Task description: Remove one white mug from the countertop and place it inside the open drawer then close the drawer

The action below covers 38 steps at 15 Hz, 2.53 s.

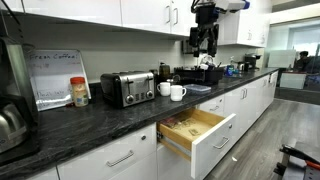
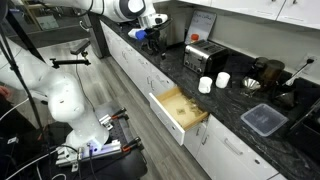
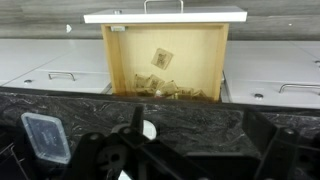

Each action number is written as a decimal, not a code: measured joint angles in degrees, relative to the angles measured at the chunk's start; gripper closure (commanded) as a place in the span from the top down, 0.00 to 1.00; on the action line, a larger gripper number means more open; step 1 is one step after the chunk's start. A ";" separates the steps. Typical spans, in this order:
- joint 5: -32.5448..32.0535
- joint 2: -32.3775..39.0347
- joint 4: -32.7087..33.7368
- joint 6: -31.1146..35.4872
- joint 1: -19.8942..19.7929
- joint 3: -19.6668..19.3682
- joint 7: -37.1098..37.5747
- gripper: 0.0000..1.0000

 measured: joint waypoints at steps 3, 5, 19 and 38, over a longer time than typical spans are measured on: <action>-0.30 4.40 1.38 4.97 -0.93 -1.61 -1.47 1.00; -0.29 7.95 2.62 8.02 -1.29 -2.75 -2.29 1.00; 0.47 29.98 18.41 11.74 -1.98 -7.82 -8.52 1.00; 0.44 38.05 26.05 14.17 -2.15 -9.09 -10.65 1.00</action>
